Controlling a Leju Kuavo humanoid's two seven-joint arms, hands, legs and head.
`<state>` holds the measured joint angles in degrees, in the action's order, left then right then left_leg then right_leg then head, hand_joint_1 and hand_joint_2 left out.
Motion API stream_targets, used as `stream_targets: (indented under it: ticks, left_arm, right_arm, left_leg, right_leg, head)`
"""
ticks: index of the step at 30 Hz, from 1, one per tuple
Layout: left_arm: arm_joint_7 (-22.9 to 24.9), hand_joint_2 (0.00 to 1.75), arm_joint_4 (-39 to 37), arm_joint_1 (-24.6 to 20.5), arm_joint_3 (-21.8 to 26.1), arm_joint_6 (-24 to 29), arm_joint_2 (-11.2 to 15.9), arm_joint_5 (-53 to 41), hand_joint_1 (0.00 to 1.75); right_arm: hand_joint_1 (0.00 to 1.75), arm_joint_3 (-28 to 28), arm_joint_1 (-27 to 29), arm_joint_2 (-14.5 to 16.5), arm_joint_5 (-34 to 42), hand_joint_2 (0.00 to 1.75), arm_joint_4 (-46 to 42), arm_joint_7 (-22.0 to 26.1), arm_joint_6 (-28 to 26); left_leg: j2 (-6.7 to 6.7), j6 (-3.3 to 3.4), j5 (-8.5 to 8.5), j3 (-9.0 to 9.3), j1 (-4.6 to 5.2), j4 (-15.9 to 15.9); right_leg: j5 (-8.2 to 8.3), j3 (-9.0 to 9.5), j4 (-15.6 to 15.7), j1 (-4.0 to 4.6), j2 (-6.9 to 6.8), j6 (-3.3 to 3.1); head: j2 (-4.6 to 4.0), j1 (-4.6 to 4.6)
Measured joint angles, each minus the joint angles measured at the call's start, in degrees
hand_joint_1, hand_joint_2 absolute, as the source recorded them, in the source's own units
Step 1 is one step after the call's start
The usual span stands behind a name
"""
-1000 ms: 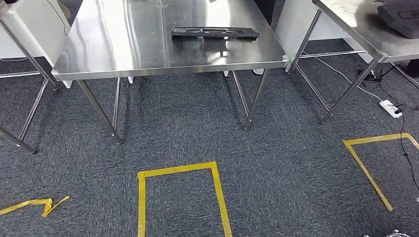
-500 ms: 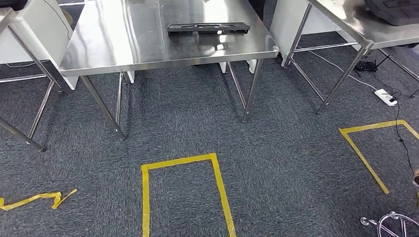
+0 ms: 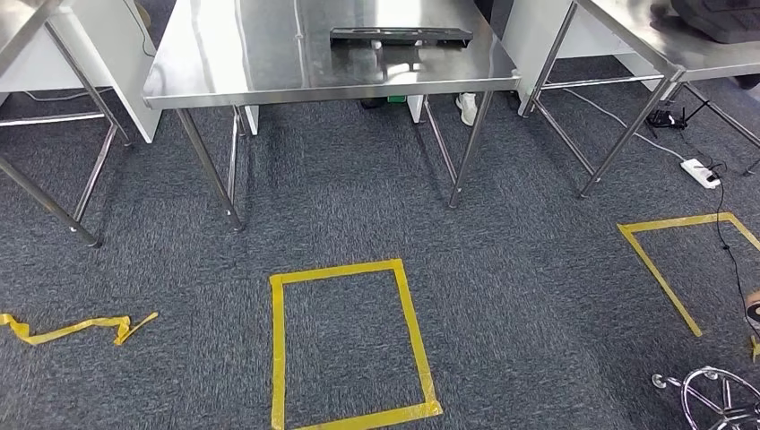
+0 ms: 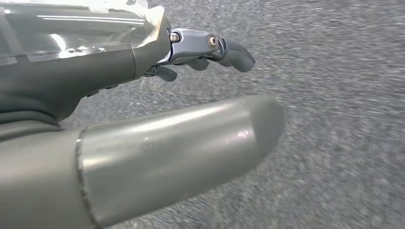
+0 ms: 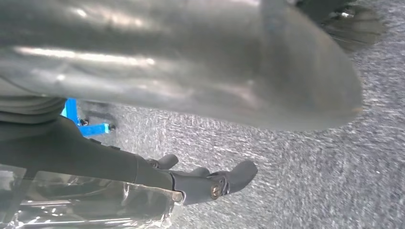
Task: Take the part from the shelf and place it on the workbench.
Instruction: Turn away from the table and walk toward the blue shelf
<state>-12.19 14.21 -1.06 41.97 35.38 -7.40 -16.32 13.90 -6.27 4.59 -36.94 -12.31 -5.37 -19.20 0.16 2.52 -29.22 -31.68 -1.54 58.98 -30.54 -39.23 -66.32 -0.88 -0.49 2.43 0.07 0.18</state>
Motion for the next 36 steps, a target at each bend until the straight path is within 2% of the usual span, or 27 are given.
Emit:
stream_targets:
  ticks: [1,2,3,4,5,6,7,8,9,10,12,13,15,16,17,18,19,20,22,24,26,28,29,31,33,34,36]
  left_arm:
    - [0.0,0.00,0.0,0.0,0.0,0.1,-0.1,0.0,0.00]
    - [0.0,0.00,0.0,0.0,0.1,0.1,-0.1,0.0,0.00]
    - [0.0,0.00,0.0,0.0,0.1,0.2,-0.2,0.0,0.00]
    - [0.1,0.00,0.0,0.0,0.1,0.2,-0.2,-0.1,0.00]
    - [0.2,0.00,-0.1,0.0,0.1,0.2,-0.3,-0.1,0.00]
    - [0.4,0.00,-0.1,0.0,0.2,0.2,-0.3,-0.2,0.00]
    - [0.5,0.00,-0.2,0.1,0.2,0.2,-0.3,-0.3,0.00]
    - [0.6,0.00,-0.3,0.1,0.3,0.2,-0.3,-0.4,0.00]
    - [0.7,0.00,-0.3,0.1,0.4,0.1,-0.4,-0.6,0.00]
    - [0.7,0.00,-0.4,0.1,0.5,0.1,-0.4,-0.7,0.00]
    - [0.7,0.00,-0.5,0.0,0.6,0.1,-0.4,-0.9,0.00]
    - [0.7,0.00,-0.5,0.0,0.6,0.1,-0.3,-0.9,0.00]
    - [0.9,0.00,-0.6,0.1,0.6,0.1,-0.3,-1.0,0.00]
    - [1.0,0.00,-0.7,0.1,0.6,0.1,-0.3,-1.0,0.00]
    - [1.1,0.00,-0.8,0.1,0.6,0.1,-0.2,-1.1,0.00]
    - [1.2,0.00,-0.9,0.1,0.6,0.1,-0.2,-1.1,0.00]
    - [1.3,0.00,-0.9,0.2,0.6,0.1,-0.2,-1.1,0.00]
    - [1.4,0.00,-0.9,0.2,0.6,0.1,-0.1,-1.1,0.00]
    - [1.5,0.00,-0.9,0.2,0.6,0.1,-0.1,-1.1,0.00]
    - [1.6,0.00,-1.0,0.2,0.6,0.1,0.0,-1.2,0.00]
    - [1.7,0.00,-1.1,0.1,0.6,0.2,0.0,-1.2,0.00]
    - [1.5,0.00,-1.1,0.1,0.6,0.0,-0.1,-1.2,0.00]
    - [1.3,0.00,-1.1,0.1,0.6,-0.1,-0.1,-1.2,0.00]
    - [0.9,0.00,-1.2,0.2,0.6,-0.4,-0.1,-1.4,0.00]
    - [0.6,0.00,-1.3,0.2,0.6,-0.5,-0.1,-1.7,0.00]
    - [0.6,0.00,-1.3,0.2,0.6,-0.5,-0.1,-1.8,0.00]
    - [0.6,0.00,-1.4,0.1,0.6,-0.6,-0.1,-2.0,0.00]
  right_arm:
    - [0.00,-0.1,-0.1,0.0,0.0,0.00,0.0,-0.2,0.0]
    - [0.00,-0.2,-0.2,0.1,0.1,0.00,0.0,-0.3,0.0]
    - [0.00,-0.2,-0.2,0.1,0.3,0.00,0.0,-0.5,0.0]
    - [0.00,-0.2,-0.3,0.1,0.5,0.00,0.0,-0.6,0.0]
    - [0.00,-0.2,-0.4,0.0,0.7,0.00,0.0,-0.7,0.0]
    - [0.00,-0.2,-0.5,0.1,1.0,0.00,-0.1,-0.8,0.0]
    - [0.00,-0.2,-0.7,0.1,1.3,0.00,-0.1,-0.8,0.0]
    - [0.00,-0.2,-0.9,0.1,1.6,0.00,-0.1,-0.7,0.0]
    - [0.00,-0.2,-1.0,0.1,1.8,0.00,-0.2,-0.6,-0.1]
    - [0.00,-0.2,-1.1,0.1,2.0,0.00,-0.2,-0.5,-0.1]
    - [0.00,-0.1,-1.0,0.1,2.3,0.00,-0.2,-0.3,-0.1]
    - [0.00,-0.1,-0.9,0.0,2.4,0.00,-0.2,-0.3,-0.1]
    - [0.00,-0.1,-0.7,0.0,2.7,0.00,-0.2,-0.2,-0.1]
    - [0.00,-0.1,-0.6,0.0,2.8,0.00,-0.2,-0.1,-0.1]
    - [0.00,-0.1,-0.4,0.1,2.9,0.00,-0.2,0.0,-0.1]
    - [0.00,-0.1,-0.2,0.1,3.0,0.00,-0.2,0.1,-0.1]
    - [0.00,-0.1,-0.1,0.1,3.0,0.00,-0.2,0.1,-0.1]
    - [0.00,-0.1,0.0,0.1,3.0,0.00,-0.2,0.1,-0.1]
    - [0.00,-0.1,0.0,0.2,3.0,0.00,-0.2,0.2,-0.2]
    - [0.00,-0.1,-0.1,0.3,3.0,0.00,-0.2,0.3,-0.2]
    - [0.00,-0.1,0.0,0.2,3.1,0.00,-0.2,0.5,-0.2]
    - [0.00,0.0,0.2,0.1,3.4,0.00,-0.2,1.0,-0.2]
    - [0.00,0.0,0.2,0.1,3.6,0.00,-0.2,1.3,-0.3]
    - [0.00,0.2,0.4,0.0,4.2,0.00,-0.2,1.8,-0.7]
    - [0.00,0.6,0.8,0.0,4.8,0.00,-0.2,2.2,-1.1]
    - [0.00,0.8,1.1,0.0,5.0,0.00,-0.2,2.3,-1.3]
    - [0.00,1.1,1.4,0.0,5.5,0.00,-0.1,2.6,-1.6]
  left_leg:
    - [0.08,0.06,0.79,-0.96,0.03,0.0]
    - [0.17,0.02,1.58,-1.89,0.06,0.1]
    - [0.30,-0.08,2.33,-2.82,0.08,0.1]
    - [0.46,-0.22,3.03,-3.69,0.06,0.1]
    - [0.68,-0.41,3.70,-4.45,0.01,0.1]
    - [0.93,-0.66,4.33,-5.07,0.04,0.1]
    - [1.19,-0.99,4.89,-5.48,0.10,0.2]
    - [1.58,-1.37,5.39,-5.66,0.21,0.2]
    - [2.01,-1.76,5.82,-5.65,0.31,0.2]
    - [2.53,-2.17,6.24,-5.55,0.29,0.0]
    - [2.95,-2.91,6.17,-5.58,-0.03,0.1]
    - [2.54,-3.15,4.86,-5.88,-0.20,1.0]
    - [0.93,-3.34,-0.09,-7.54,-0.29,6.3]
    - [0.34,-3.38,-2.51,-8.61,-0.24,10.1]
    - [-0.03,-3.39,-4.03,-9.34,-0.19,13.3]
    - [-0.21,-3.35,-4.45,-9.34,-0.15,15.0]
    - [-0.30,-3.22,-3.79,-8.22,-0.13,14.5]
    - [-0.47,-3.02,-2.46,-6.14,-0.11,12.0]
    - [-2.27,-2.41,-0.23,-1.04,-0.10,4.5]
    - [-3.79,-1.88,0.11,1.53,0.07,0.2]
    - [-3.04,-1.45,0.08,1.65,0.22,-0.6]
    - [-1.73,-0.87,0.56,1.68,0.04,-1.6]
    - [-1.04,-0.64,0.84,1.66,-0.13,-1.9]
    - [0.38,-0.45,1.03,1.45,-0.17,-2.1]
    - [1.82,-0.56,1.09,1.31,-0.28,-2.1]
    - [2.49,-0.71,1.10,1.30,-0.41,-2.1]
    - [3.67,-1.32,1.07,1.46,-0.75,-2.0]
  right_leg:
    - [-2.35,-0.65,-3.8,-0.04,0.05,-0.03]
    - [-3.68,-0.82,-7.1,-0.04,0.10,0.26]
    - [-3.67,-0.24,-8.9,-0.06,0.13,0.83]
    - [-2.59,1.13,-8.9,-0.08,0.14,1.53]
    - [-1.13,3.48,-6.8,-0.12,0.04,2.11]
    - [-0.23,6.76,-2.9,-0.15,-0.56,2.38]
    - [-0.29,10.37,1.9,0.07,-1.30,2.23]
    - [-1.08,13.23,6.2,0.31,-1.97,1.70]
    - [-2.02,15.00,9.2,0.59,-2.43,1.06]
    - [-2.59,15.56,10.7,0.90,-2.29,0.42]
    - [-1.95,14.85,10.9,0.58,-1.53,-0.85]
    - [-1.42,14.48,11.0,0.42,-1.18,-1.57]
    - [-0.41,13.56,11.0,0.40,-0.56,-2.67]
    - [0.03,13.05,10.9,0.59,-0.21,-3.01]
    - [0.41,12.58,10.9,0.81,0.18,-3.13]
    - [0.71,12.17,10.8,1.02,0.60,-3.13]
    - [0.92,11.86,10.7,1.16,1.08,-3.06]
    - [1.04,11.67,10.4,1.25,1.60,-2.97]
    - [1.13,11.03,9.6,1.37,2.66,-2.77]
    - [1.31,10.09,9.0,1.40,3.66,-2.41]
    - [1.69,9.37,8.9,1.36,4.60,-1.72]
    - [1.18,8.39,7.7,1.33,3.92,-1.20]
    - [0.12,7.25,5.6,1.31,3.09,-1.14]
    - [-2.95,3.68,-1.4,0.83,1.61,-1.04]
    - [-4.44,1.14,-6.6,0.12,1.23,-0.26]
    - [-3.94,1.34,-6.3,-0.29,1.03,0.46]
    - [-0.80,5.14,0.9,-1.09,-0.42,2.27]
  head:
    - [0.00,0.11]
    - [0.00,0.15]
    - [0.00,0.16]
    - [0.00,0.19]
    - [0.00,0.21]
    - [0.00,0.25]
    - [0.00,0.31]
    - [0.00,0.32]
    - [0.00,0.31]
    - [0.00,0.28]
    - [0.00,0.20]
    - [0.00,0.18]
    - [0.00,0.08]
    - [0.00,0.07]
    - [0.00,0.05]
    - [0.00,0.05]
    - [0.00,0.07]
    - [0.00,0.06]
    - [0.00,0.08]
    - [0.00,0.05]
    - [0.00,0.00]
    - [0.00,0.08]
    - [0.00,0.21]
    - [0.00,0.48]
    - [0.00,0.52]
    - [0.00,0.56]
    - [0.00,0.61]
